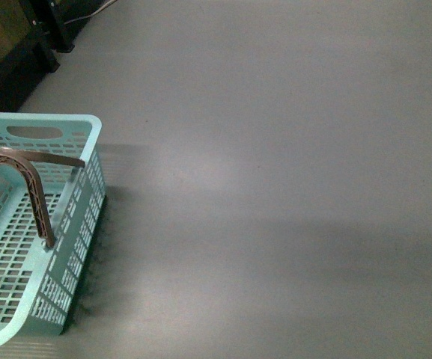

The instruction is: Pick lemon and mango into basket

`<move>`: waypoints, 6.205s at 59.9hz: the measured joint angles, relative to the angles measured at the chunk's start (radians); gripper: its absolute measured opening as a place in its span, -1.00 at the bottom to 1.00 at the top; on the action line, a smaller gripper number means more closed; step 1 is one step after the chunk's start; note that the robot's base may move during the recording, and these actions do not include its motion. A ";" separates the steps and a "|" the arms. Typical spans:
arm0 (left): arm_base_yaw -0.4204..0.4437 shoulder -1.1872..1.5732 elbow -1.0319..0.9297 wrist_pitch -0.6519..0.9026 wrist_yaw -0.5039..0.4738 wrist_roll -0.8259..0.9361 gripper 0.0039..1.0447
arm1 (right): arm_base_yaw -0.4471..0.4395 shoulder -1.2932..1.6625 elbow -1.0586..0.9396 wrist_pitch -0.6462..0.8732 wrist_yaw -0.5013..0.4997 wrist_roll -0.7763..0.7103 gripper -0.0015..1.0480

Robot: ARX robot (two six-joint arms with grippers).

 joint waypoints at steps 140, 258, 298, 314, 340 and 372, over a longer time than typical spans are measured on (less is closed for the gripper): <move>0.241 2.139 0.861 0.473 0.080 -1.077 -0.43 | 0.000 0.000 0.000 0.000 -0.002 0.000 0.83; 0.007 0.871 0.772 -0.187 -0.086 -1.551 -0.90 | 0.000 0.000 0.000 0.000 -0.003 0.000 0.83; 0.007 0.871 0.772 -0.187 -0.086 -1.553 -0.91 | 0.000 0.000 0.000 0.000 -0.003 0.000 0.83; 0.007 0.871 0.772 -0.187 -0.087 -1.553 -0.91 | 0.000 0.000 0.000 0.000 -0.002 0.000 0.83; 0.007 0.871 0.772 -0.187 -0.086 -1.553 -0.91 | 0.000 0.000 0.000 0.000 -0.002 0.000 0.83; 0.007 0.871 0.772 -0.187 -0.086 -1.553 -0.91 | 0.000 0.000 0.000 0.000 -0.003 0.000 0.83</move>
